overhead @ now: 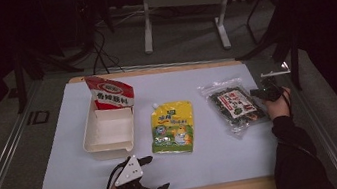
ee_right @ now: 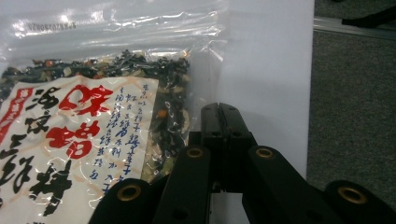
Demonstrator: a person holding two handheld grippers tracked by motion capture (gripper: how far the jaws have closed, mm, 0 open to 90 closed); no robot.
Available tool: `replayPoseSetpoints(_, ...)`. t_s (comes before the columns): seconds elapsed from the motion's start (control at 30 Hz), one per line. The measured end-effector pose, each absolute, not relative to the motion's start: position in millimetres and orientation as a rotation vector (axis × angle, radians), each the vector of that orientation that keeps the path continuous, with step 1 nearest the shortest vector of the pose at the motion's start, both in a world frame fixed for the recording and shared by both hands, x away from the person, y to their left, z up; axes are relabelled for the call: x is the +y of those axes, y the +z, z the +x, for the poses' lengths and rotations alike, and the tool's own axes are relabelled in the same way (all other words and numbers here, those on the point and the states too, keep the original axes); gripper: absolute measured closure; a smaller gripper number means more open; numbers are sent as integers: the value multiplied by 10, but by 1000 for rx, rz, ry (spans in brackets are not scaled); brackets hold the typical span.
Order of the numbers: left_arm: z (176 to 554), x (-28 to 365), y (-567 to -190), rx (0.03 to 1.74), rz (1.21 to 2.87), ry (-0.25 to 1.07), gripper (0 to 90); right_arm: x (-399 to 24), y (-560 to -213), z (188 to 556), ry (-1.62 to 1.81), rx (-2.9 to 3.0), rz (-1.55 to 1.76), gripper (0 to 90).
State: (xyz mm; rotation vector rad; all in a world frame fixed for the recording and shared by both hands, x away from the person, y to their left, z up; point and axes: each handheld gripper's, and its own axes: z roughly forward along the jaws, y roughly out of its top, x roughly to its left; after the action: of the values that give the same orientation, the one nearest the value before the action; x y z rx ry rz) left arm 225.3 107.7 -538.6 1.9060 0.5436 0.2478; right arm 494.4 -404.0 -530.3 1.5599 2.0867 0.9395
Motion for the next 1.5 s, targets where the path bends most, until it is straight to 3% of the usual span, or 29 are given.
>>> replayPoseSetpoints(0.37, 2253, 1072, -5378, 538, 1911, 251, 19, -3901, -5259, 4835, 961, 2106, 1509, 900)
replayPoseSetpoints(0.83, 2259, 1079, -5385, 541, 1912, 247, 19, -3979, -5390, 4971, 865, 2052, 1610, 900)
replayPoseSetpoints(1.5, 2235, 1068, -5354, 518, 1910, 250, 19, -3575, -5401, 4316, 925, 2219, 1450, 900)
